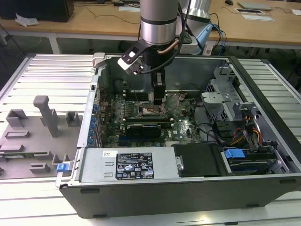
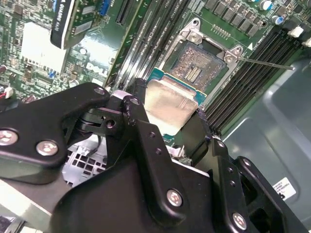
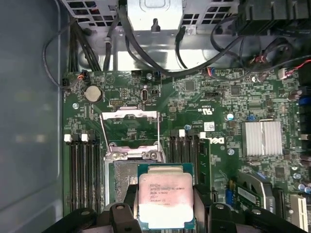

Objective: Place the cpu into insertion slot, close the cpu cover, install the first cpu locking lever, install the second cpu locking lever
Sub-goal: 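Place the cpu into insertion slot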

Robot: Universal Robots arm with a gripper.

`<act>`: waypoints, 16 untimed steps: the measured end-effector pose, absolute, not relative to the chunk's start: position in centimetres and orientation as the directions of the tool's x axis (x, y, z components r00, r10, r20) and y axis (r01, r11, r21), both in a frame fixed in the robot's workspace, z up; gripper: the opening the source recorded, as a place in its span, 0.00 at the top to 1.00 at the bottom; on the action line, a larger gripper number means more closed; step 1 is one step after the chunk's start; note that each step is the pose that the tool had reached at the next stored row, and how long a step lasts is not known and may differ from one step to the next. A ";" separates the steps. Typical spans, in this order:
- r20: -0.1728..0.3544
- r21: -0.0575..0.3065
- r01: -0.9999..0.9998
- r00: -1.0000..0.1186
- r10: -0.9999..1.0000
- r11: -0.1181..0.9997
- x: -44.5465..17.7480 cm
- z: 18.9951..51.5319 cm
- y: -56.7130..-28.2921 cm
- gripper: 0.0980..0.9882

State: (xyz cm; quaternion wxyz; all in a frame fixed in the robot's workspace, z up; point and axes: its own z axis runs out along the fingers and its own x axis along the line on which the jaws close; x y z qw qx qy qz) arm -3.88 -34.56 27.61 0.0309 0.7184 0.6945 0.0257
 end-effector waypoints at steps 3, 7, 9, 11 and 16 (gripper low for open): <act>-0.006 0.079 0.996 0.034 0.999 -0.033 -3.9 27.0 -34.2 0.50; -0.006 0.079 0.996 0.034 0.999 -0.033 -3.9 26.4 -33.8 0.50; -0.006 0.079 0.996 0.034 0.999 -0.033 -3.9 26.2 -33.7 0.50; -0.006 0.079 0.996 0.034 0.999 -0.033 -3.9 25.9 -33.7 0.50; -0.006 0.079 0.996 0.030 1.000 -0.029 -4.1 25.1 -33.5 0.50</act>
